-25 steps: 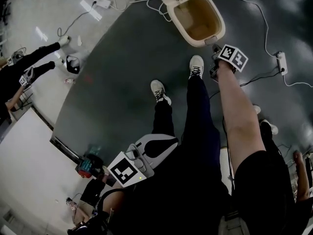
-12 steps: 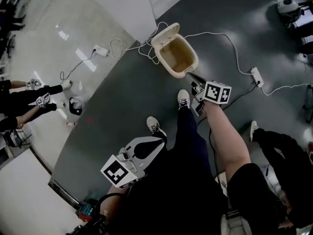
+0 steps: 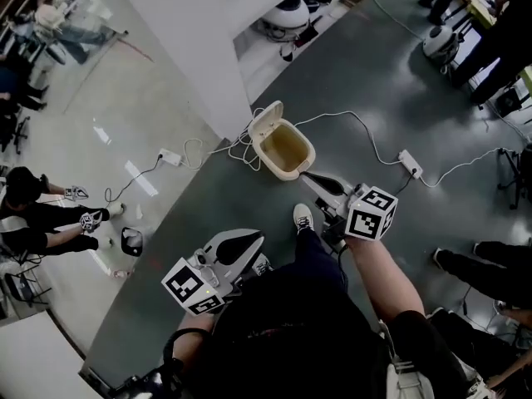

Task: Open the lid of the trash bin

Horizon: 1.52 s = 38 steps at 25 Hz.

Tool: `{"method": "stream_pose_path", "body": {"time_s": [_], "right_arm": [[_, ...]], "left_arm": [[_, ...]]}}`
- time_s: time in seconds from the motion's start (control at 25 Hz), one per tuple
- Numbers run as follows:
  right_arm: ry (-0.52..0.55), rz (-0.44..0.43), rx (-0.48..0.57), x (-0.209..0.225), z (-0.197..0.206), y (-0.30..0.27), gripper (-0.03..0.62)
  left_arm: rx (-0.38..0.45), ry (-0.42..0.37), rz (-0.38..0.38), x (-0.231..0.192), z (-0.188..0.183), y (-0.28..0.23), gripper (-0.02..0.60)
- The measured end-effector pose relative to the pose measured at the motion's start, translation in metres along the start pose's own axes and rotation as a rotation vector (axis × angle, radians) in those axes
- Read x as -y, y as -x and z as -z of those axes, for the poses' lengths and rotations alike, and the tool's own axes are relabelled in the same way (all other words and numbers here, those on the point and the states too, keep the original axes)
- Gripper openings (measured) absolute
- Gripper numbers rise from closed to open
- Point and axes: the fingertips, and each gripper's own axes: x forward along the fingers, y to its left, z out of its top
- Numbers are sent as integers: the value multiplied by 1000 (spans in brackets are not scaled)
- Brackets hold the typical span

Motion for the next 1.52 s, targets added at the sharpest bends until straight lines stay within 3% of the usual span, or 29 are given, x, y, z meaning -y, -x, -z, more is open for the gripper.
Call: {"method": "stream_pose_path", "body": {"time_s": [0.28, 0.56, 1.08, 1.52], "right_arm": [[168, -62, 3, -108, 4, 26, 2], [264, -141, 18, -195, 24, 41, 2], [292, -96, 51, -233, 61, 59, 6], [263, -126, 33, -236, 74, 51, 6]], "left_arm": [[16, -29, -4, 19, -15, 23, 0], [52, -51, 23, 39, -28, 50, 0], [66, -43, 74, 71, -27, 72, 0], [73, -15, 11, 67, -15, 93, 0]]}}
